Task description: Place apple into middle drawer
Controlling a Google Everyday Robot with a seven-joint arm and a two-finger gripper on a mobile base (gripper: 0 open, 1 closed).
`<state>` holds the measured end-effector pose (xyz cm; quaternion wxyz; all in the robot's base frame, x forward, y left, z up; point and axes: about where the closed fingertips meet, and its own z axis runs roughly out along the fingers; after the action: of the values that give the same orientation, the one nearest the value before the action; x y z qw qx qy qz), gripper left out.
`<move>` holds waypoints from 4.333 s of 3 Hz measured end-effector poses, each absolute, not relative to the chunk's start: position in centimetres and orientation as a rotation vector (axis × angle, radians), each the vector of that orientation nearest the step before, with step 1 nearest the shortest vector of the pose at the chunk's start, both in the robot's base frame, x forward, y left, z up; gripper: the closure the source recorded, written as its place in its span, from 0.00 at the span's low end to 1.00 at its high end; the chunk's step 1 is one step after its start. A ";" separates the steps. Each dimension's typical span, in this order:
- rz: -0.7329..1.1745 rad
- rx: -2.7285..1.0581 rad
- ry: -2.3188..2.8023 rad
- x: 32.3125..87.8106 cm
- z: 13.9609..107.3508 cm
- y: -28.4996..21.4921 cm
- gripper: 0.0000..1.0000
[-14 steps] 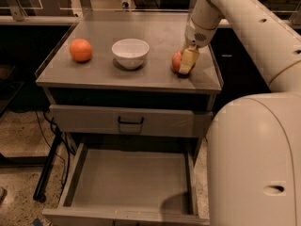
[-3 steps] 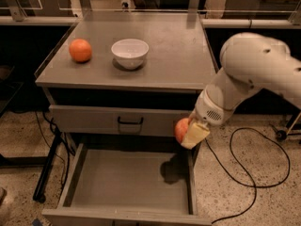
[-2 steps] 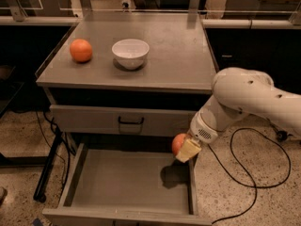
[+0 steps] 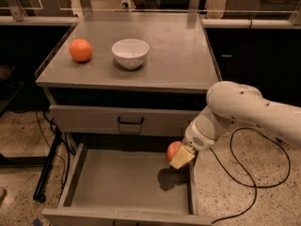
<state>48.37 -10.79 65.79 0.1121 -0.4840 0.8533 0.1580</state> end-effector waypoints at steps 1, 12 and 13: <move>0.495 -1.412 2.519 47.9 64.6 -10.5 1.00; 0.816 -0.921 2.701 45.0 42.3 -0.3 1.00; 0.820 -0.894 2.703 45.5 41.3 0.5 1.00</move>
Offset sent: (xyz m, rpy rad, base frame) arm -0.0594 0.0315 -0.1545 0.0485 0.2989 -0.1730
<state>45.46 0.53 41.31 0.0890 -0.3006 0.9087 0.2758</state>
